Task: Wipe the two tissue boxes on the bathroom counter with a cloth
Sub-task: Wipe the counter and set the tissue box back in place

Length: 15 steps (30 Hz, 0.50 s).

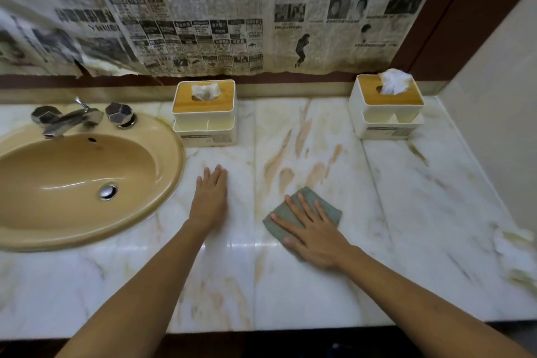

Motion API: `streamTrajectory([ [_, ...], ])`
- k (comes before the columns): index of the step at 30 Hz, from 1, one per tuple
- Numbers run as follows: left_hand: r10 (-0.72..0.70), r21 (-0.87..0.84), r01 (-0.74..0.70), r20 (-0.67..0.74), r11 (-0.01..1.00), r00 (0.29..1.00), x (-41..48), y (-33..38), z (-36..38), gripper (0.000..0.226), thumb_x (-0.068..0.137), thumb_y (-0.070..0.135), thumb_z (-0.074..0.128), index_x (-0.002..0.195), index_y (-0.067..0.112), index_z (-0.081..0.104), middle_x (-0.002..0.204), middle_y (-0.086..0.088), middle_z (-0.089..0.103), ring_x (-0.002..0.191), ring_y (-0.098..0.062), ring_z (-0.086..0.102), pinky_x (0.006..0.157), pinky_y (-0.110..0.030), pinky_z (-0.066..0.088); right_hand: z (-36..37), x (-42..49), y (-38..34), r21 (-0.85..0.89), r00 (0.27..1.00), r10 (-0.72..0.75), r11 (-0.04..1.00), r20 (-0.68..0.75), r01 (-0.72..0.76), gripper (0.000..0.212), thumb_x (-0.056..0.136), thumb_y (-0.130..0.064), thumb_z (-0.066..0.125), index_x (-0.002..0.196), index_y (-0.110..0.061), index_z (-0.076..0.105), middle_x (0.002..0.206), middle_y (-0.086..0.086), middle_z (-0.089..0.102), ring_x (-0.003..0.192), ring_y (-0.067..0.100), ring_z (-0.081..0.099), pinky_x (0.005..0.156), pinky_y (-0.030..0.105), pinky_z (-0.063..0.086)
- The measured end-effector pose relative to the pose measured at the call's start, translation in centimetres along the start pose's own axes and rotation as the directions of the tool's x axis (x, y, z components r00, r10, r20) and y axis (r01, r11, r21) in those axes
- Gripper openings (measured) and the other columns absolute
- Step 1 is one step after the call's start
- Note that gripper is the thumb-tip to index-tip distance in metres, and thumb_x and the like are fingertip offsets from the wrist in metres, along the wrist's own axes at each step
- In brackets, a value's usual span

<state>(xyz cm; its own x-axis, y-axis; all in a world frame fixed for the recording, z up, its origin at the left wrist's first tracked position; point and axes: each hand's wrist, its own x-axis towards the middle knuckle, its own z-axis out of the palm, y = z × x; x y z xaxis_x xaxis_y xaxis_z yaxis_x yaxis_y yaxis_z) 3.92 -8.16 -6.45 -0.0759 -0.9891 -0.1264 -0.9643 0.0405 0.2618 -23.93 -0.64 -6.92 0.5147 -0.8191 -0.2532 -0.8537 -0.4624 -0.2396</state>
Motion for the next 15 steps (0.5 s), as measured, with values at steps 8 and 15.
streamTrajectory([
  [8,0.117,-0.085,-0.115,0.024,0.990,0.993,-3.8,2.6,0.0,0.053,0.105,0.034,0.033,0.154,0.017,0.025,0.164,-0.002,0.013,0.152,-0.026,0.002,0.123,-0.044,0.001,-2.5,-1.6,2.7,0.043,0.990,0.014,0.999,-0.139,-0.008,0.051,0.097,-0.055,0.028,0.141,-0.040,0.047,0.159,0.003,0.028,0.145,0.024,0.027,0.117,0.045,0.025],
  [15,0.152,-0.105,-0.148,0.035,0.983,0.988,-8.0,4.9,1.3,0.078,0.089,0.069,0.014,0.156,0.029,0.013,0.162,0.013,-0.001,0.150,-0.011,-0.010,0.118,-0.030,-0.013,0.8,-4.3,1.5,0.122,0.951,0.140,0.986,-0.276,-0.110,0.047,0.091,-0.056,0.040,0.136,-0.047,0.050,0.142,-0.002,0.045,0.122,0.019,0.042,0.094,0.032,0.045],
])
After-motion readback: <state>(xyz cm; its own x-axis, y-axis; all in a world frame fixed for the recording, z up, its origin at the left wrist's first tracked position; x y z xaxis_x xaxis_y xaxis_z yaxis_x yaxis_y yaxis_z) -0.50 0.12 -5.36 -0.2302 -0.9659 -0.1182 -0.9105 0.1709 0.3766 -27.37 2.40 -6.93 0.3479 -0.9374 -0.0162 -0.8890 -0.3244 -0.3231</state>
